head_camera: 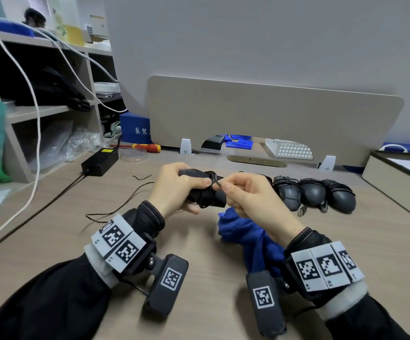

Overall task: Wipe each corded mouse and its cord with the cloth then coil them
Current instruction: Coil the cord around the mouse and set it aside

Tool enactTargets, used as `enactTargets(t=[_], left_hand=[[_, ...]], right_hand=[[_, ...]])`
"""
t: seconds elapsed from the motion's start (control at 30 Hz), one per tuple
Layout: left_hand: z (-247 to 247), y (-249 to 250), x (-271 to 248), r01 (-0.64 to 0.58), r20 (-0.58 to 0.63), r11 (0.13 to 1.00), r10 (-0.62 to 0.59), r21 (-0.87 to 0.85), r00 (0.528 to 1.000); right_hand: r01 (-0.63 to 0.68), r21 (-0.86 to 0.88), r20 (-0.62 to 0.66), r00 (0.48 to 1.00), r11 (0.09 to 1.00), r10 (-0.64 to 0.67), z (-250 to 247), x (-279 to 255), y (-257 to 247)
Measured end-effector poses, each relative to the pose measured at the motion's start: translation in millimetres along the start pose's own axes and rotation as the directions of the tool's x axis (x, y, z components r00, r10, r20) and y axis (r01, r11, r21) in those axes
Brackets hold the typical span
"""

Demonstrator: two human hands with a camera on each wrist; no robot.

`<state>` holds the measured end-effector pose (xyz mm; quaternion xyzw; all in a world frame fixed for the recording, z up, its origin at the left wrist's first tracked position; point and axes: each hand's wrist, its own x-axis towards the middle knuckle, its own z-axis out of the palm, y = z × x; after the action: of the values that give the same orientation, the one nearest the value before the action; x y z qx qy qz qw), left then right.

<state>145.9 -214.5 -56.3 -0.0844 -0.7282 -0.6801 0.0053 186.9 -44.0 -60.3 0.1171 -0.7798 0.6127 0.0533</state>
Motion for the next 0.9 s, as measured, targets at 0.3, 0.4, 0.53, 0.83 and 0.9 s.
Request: enactTargets(t=[0.3,0.4,0.53,0.83,0.9], left_hand=[[-1.1,-3.3,0.9,0.13,0.048,0.977,-0.124,-0.166,0.991],[-1.8,-2.3,-1.9,0.226,0.218,0.955,-0.183,-0.191,0.959],[1.9,-1.5,-6.3,0.248,0.295,0.96,-0.201,-0.131,0.934],[7.5,-5.0,-5.2,0.192,0.236,0.966,-0.148,-0.173,0.96],[8.4,-5.4,-4.2,0.158,0.2,0.972,-0.122,-0.175,0.972]], right_hand=[[-0.033,-0.018,0.131,0.991,0.999,0.035,2.9,-3.9,-0.7],[-0.1,0.04,0.095,0.991,0.994,0.096,-1.4,-4.4,-2.4],[-0.104,0.074,0.056,0.993,0.992,0.1,-4.3,-3.8,-3.2],[-0.121,0.089,0.033,0.992,0.989,0.118,-6.5,-3.8,-1.9],[-0.122,0.083,0.025,0.992,0.989,0.12,-5.7,-3.7,-1.9]])
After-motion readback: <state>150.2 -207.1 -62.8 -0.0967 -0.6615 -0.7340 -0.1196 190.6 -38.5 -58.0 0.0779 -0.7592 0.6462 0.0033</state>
